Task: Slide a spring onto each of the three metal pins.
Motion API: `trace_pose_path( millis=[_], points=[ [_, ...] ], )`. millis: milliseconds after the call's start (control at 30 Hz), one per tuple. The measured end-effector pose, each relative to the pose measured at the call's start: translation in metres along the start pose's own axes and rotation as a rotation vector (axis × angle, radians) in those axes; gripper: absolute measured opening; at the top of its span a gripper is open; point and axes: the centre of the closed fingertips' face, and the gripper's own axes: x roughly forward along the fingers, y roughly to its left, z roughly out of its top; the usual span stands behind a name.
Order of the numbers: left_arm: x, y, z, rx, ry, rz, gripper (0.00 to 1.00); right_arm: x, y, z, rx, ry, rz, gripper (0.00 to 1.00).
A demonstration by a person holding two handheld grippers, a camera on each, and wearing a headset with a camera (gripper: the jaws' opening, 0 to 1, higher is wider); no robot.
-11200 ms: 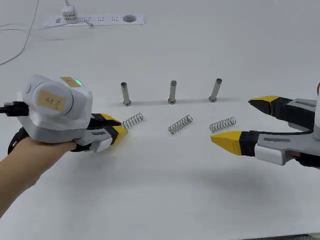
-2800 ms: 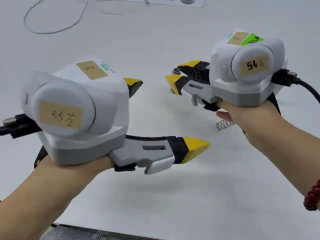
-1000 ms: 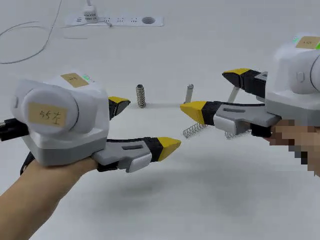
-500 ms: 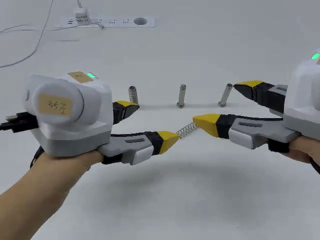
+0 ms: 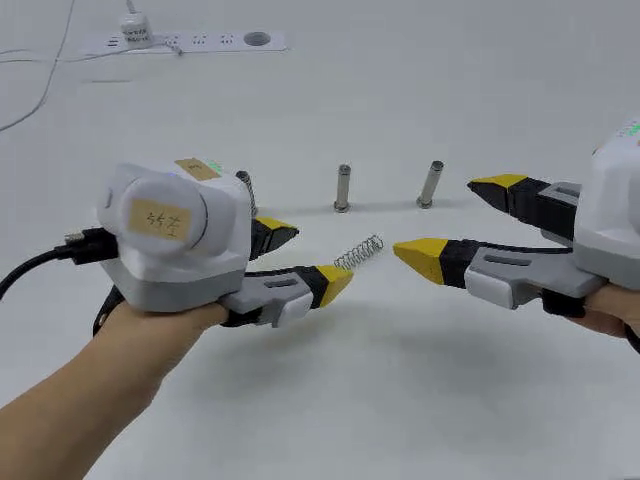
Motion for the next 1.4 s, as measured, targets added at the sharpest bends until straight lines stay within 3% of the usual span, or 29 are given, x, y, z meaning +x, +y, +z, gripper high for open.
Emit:
trace_pose_path(
  millis=[367,533,1000,1400],
  points=[
    [0.022,-0.007,-0.008,0.007,0.029,-0.028,0.29,0.000,0.002,-0.001,0.006,-0.004,-0.002,0.61],
    [0.027,-0.008,-0.010,0.052,0.044,-0.039,0.23,0.000,0.004,-0.001,0.008,-0.009,0.002,0.61],
    [0.031,-0.007,-0.013,0.069,0.062,-0.040,0.12,0.002,0.003,-0.002,0.009,-0.007,0.000,0.61],
    [0.028,-0.006,-0.012,0.092,0.054,-0.024,0.11,0.005,0.005,0.004,0.041,-0.024,0.008,0.60]
  ],
)
